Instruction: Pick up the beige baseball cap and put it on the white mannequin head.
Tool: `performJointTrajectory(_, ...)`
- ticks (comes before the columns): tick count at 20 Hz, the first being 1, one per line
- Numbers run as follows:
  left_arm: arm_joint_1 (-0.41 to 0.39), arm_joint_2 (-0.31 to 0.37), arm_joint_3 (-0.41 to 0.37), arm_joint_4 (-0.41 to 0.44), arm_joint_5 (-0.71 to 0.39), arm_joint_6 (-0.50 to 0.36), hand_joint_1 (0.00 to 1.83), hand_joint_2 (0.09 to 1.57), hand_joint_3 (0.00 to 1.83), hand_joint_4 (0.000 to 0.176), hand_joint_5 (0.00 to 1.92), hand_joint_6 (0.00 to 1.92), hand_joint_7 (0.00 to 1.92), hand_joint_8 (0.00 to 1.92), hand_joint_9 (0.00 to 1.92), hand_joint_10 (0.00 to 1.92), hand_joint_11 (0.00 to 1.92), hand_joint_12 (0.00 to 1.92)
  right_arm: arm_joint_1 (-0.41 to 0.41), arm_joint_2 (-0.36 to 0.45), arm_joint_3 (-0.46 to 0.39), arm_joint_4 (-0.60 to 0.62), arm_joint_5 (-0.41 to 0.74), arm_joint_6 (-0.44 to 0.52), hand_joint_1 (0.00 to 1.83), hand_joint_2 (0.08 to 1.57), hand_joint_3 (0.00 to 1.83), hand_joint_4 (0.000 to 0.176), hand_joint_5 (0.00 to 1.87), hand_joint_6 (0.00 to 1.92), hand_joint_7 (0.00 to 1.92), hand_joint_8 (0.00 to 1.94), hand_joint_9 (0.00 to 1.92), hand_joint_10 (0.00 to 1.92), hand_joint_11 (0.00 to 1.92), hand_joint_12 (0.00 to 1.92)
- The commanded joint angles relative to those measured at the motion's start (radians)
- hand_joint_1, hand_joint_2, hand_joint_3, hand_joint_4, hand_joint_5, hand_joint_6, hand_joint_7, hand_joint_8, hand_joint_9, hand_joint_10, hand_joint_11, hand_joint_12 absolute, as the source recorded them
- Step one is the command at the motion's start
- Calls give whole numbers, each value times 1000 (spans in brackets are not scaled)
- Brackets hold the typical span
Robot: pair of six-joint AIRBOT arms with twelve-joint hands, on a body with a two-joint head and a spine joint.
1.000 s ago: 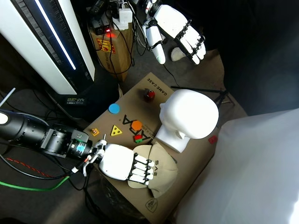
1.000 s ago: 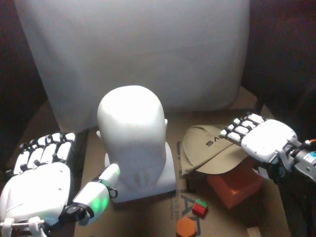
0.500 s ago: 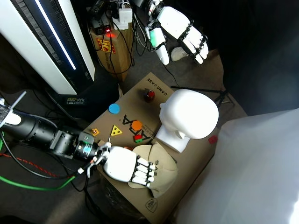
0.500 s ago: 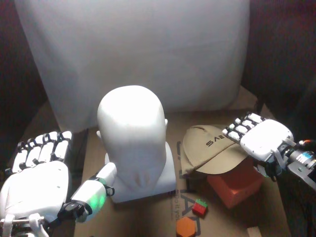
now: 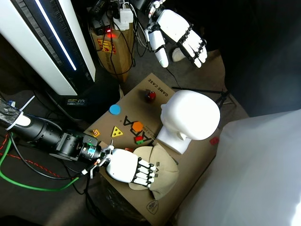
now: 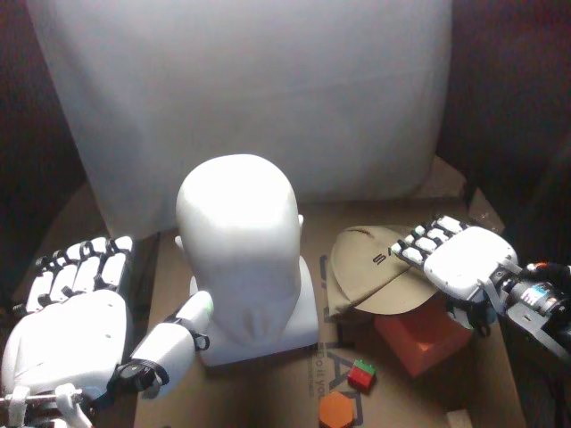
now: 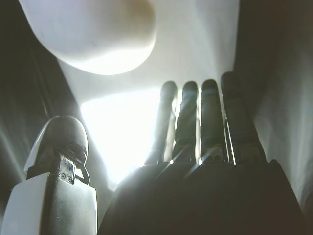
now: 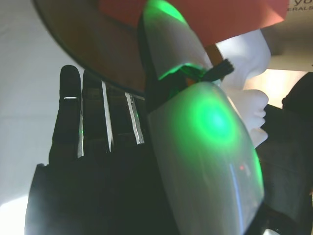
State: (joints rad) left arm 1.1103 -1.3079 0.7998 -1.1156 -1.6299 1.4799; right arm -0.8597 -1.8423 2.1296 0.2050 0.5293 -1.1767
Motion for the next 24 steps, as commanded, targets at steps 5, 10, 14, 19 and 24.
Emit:
performJointTrajectory(5, -7, -1, 1, 73, -96, -24, 0, 1133, 0, 0, 149, 3, 98, 3, 68, 4, 0, 343, 26, -26, 60, 0, 87, 42, 1208, 1136, 3, 0, 175, 1, 225, 2, 172, 6, 0, 637)
performJointTrajectory(10, -6, -1, 2, 74, -96, -39, 0, 1134, 0, 0, 149, 2, 98, 3, 68, 3, 0, 342, 28, -56, 106, -11, 81, 57, 1200, 1134, 2, 0, 183, 5, 229, 3, 171, 5, 0, 636)
performJointTrajectory(14, -5, -1, 1, 76, -96, -46, 0, 1139, 2, 0, 152, 3, 97, 1, 66, 2, 0, 339, 37, -67, 113, -12, 78, 63, 1190, 1132, 0, 0, 195, 4, 231, 1, 182, 5, 0, 680)
performJointTrajectory(19, 5, -1, 3, 78, -96, -65, 0, 1139, 1, 0, 156, 2, 113, 3, 76, 3, 0, 360, 46, -90, 147, -14, 55, 79, 1198, 1142, 4, 0, 212, 10, 248, 7, 197, 9, 0, 686)
performJointTrajectory(24, 11, -1, 3, 98, -126, -100, 0, 1139, 1, 0, 159, 1, 116, 2, 76, 1, 0, 343, 49, -100, 170, -32, 48, 104, 1171, 1138, 1, 0, 220, 2, 270, 3, 218, 8, 0, 756)
